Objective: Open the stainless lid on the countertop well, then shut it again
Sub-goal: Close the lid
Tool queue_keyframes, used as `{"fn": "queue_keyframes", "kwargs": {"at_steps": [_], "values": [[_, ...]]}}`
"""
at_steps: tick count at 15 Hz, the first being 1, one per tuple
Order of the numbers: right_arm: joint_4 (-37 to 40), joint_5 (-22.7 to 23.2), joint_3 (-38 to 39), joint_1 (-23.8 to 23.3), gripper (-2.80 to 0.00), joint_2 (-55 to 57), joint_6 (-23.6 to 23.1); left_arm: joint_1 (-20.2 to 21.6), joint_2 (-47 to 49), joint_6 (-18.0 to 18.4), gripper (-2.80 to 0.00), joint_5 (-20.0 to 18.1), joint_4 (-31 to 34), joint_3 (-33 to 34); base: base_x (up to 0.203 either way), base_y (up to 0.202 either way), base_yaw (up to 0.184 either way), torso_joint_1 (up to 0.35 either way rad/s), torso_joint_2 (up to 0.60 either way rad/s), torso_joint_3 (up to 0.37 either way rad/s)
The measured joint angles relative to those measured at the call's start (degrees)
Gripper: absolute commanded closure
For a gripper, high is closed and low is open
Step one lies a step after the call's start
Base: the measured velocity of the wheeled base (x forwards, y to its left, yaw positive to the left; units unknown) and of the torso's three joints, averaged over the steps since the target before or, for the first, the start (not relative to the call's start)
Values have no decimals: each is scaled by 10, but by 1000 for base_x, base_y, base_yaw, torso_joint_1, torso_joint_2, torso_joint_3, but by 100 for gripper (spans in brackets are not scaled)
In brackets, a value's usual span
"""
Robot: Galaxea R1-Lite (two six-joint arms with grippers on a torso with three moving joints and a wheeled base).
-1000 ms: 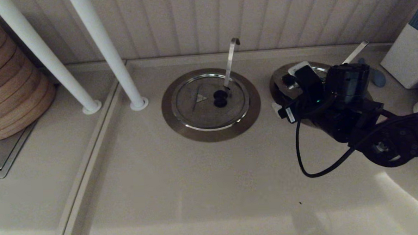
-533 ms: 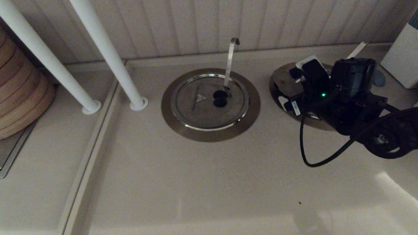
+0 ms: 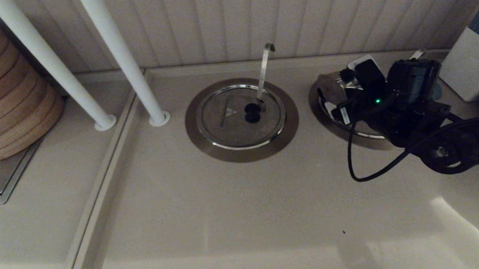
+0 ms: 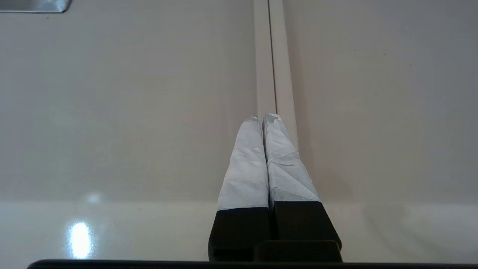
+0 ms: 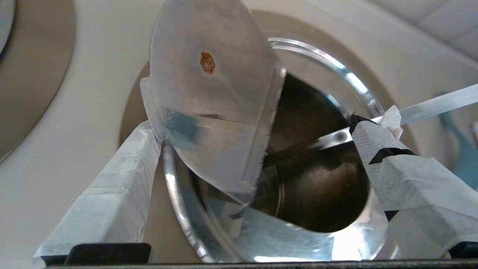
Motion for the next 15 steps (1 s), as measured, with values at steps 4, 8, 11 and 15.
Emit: {"fn": "queue_keyframes", "kwargs": {"at_steps": [4,8,11,15], "values": [[-2,-1,-2,-2,-280,-11,1,0,0,0,0,0,0,0,0,0,0,0,0,0],[-2,-1,-1,-1,-280,-26,1,0,0,0,0,0,0,0,0,0,0,0,0,0],[-2,-1,-1,-1,-280,-36,1,0,0,0,0,0,0,0,0,0,0,0,0,0],[-2,0,-1,-5,-280,-41,0,0,0,0,0,0,0,0,0,0,0,0,0,0]]}}
